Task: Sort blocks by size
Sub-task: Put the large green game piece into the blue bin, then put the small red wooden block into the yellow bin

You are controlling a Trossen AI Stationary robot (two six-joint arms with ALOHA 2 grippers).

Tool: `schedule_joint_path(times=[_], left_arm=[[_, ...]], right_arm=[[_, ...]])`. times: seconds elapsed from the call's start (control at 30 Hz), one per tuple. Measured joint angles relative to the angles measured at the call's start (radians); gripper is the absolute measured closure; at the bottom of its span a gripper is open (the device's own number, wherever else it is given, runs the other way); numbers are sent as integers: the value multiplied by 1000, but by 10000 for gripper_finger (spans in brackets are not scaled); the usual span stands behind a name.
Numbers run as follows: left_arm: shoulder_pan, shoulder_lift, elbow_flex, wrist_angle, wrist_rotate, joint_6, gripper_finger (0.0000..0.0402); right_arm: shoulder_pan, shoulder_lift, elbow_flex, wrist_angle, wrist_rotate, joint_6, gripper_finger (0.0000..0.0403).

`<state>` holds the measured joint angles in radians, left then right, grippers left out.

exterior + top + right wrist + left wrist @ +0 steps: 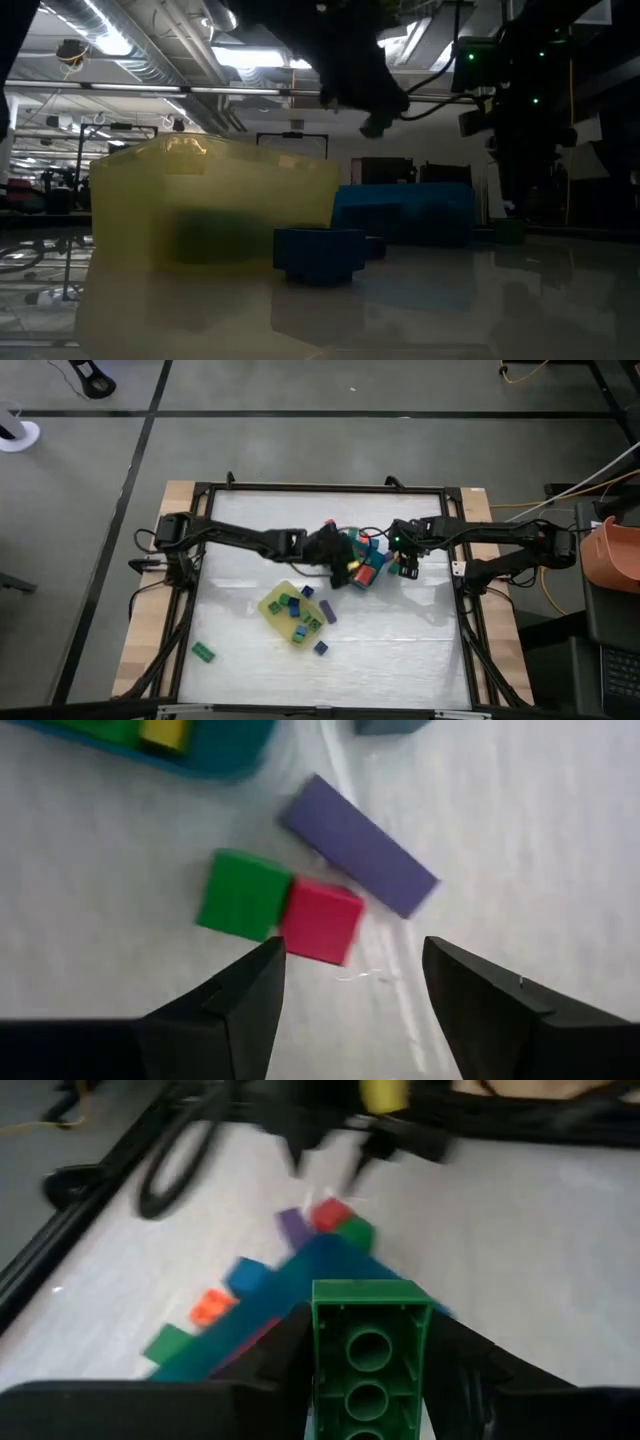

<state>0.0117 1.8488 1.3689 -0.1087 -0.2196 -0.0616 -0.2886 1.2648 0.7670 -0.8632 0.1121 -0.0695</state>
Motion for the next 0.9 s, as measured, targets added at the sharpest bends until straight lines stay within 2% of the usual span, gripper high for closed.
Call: schedule_joint_path(times=[0.2, 0.43, 0.6, 0.9], left_arm=[[76, 58, 0, 33, 0, -21, 237], [101, 100, -1, 38, 3, -24, 200], [100, 95, -1, 36, 3, -24, 193], [97, 90, 0, 39, 3, -24, 192]], right_arm=[[0, 0, -1, 0, -78, 89, 166], [0, 0, -7, 32, 17, 91, 166], [0, 5, -38, 117, -1, 109, 166], [0, 8, -43, 102, 8, 150, 166]])
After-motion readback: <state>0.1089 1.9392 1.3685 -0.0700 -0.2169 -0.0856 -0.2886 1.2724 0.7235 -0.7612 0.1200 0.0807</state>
